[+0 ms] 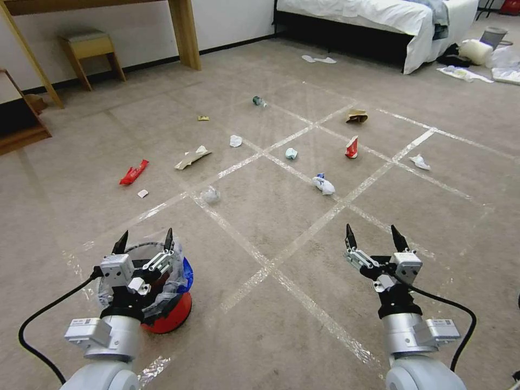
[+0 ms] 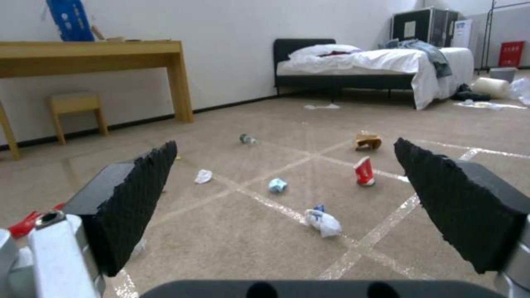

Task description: Pick up the trash bin and place the garbage on the floor into it.

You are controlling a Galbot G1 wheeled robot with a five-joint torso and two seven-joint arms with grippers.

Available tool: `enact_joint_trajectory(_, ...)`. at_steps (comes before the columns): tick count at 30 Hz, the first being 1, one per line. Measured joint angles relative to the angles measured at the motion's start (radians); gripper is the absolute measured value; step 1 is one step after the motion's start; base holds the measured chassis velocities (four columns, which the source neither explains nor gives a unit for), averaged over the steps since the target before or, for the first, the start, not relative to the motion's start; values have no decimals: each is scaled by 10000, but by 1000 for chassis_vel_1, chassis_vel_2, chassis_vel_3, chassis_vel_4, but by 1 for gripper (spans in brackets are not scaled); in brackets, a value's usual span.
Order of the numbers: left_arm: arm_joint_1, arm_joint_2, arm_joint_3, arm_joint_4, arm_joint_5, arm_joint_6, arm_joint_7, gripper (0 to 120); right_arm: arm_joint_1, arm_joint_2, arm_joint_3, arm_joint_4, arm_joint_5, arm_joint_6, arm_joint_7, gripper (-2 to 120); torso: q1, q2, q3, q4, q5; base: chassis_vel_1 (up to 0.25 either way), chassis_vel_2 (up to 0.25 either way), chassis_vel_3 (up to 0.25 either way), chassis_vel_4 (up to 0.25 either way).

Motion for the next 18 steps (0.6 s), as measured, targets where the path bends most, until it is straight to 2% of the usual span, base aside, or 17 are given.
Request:
enact_joint_trajectory(13, -88, 9, -14, 249, -12, 30, 7, 100, 343, -117, 46, -136, 137, -75, 18, 100, 0, 0, 0, 1, 0, 0, 0, 0, 0)
enact_joint_trajectory(17, -94, 105, -119, 264, -152, 260, -7, 100, 479, -182, 116, -228, 288, -178, 63, 100, 0, 0, 0, 0, 0, 0, 0, 0, 0)
enact_joint_trajectory(18, -93, 204, -204, 231, -295, 482, -76, 100, 507, -225, 139, -278, 311, -181, 74, 100, 0, 0, 0, 0, -1, 0, 0, 0, 0)
